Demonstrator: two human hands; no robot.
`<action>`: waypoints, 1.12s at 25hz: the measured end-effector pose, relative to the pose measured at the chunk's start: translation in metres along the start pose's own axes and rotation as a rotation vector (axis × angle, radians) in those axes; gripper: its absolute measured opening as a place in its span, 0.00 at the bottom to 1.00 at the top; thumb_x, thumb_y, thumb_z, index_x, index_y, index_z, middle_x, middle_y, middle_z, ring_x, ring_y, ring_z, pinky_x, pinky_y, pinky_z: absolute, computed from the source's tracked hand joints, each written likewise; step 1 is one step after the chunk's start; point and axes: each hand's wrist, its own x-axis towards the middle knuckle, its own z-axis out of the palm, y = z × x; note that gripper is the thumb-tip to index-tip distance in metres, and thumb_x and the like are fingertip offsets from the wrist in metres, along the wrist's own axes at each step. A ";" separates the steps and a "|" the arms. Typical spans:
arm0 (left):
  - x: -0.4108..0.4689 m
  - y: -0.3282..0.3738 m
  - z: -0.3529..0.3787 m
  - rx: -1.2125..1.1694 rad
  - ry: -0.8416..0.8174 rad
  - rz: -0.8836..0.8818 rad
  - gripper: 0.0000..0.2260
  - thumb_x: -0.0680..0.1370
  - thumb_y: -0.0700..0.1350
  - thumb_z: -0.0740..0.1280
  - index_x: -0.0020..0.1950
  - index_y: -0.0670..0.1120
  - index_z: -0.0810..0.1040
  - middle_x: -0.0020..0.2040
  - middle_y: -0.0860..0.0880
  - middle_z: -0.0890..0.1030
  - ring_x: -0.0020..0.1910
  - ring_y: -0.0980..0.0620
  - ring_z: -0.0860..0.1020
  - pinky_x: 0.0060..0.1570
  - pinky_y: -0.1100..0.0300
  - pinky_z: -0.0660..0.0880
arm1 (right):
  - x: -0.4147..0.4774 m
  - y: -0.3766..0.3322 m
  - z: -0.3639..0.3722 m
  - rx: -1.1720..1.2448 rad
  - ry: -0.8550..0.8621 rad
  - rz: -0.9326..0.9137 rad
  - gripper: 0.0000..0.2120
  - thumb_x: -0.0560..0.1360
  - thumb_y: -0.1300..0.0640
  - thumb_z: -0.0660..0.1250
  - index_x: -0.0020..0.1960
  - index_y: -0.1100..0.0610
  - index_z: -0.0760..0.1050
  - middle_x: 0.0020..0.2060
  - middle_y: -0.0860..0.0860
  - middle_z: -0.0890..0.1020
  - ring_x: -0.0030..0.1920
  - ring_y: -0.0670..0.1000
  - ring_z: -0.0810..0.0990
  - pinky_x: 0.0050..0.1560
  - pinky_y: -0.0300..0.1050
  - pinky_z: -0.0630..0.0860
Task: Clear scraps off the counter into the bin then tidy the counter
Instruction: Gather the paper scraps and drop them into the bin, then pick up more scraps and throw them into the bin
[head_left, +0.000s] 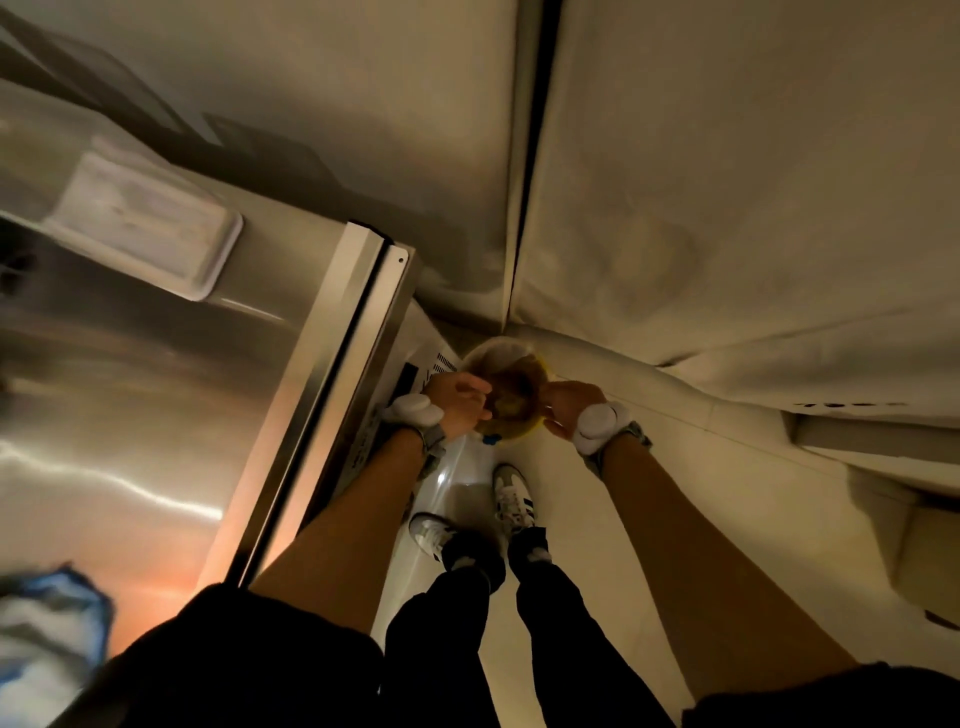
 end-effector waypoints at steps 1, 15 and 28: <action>-0.011 0.006 -0.004 -0.002 0.005 0.015 0.13 0.77 0.32 0.64 0.62 0.34 0.76 0.47 0.44 0.81 0.59 0.35 0.79 0.51 0.54 0.80 | -0.009 -0.002 -0.002 0.038 0.004 0.011 0.13 0.77 0.63 0.62 0.61 0.64 0.76 0.49 0.56 0.75 0.37 0.48 0.75 0.49 0.48 0.77; -0.198 0.082 -0.061 0.002 0.325 0.346 0.09 0.78 0.45 0.64 0.57 0.47 0.80 0.49 0.48 0.85 0.48 0.50 0.83 0.53 0.55 0.79 | -0.171 -0.093 -0.012 -0.056 0.112 -0.263 0.08 0.71 0.55 0.68 0.37 0.56 0.83 0.39 0.55 0.86 0.45 0.58 0.84 0.45 0.52 0.79; -0.299 0.031 -0.175 -0.329 0.757 0.327 0.07 0.79 0.43 0.65 0.55 0.45 0.80 0.48 0.47 0.85 0.38 0.55 0.85 0.40 0.64 0.79 | -0.273 -0.175 0.134 -0.179 -0.193 -0.497 0.05 0.73 0.56 0.67 0.39 0.53 0.78 0.37 0.51 0.83 0.36 0.49 0.81 0.30 0.38 0.72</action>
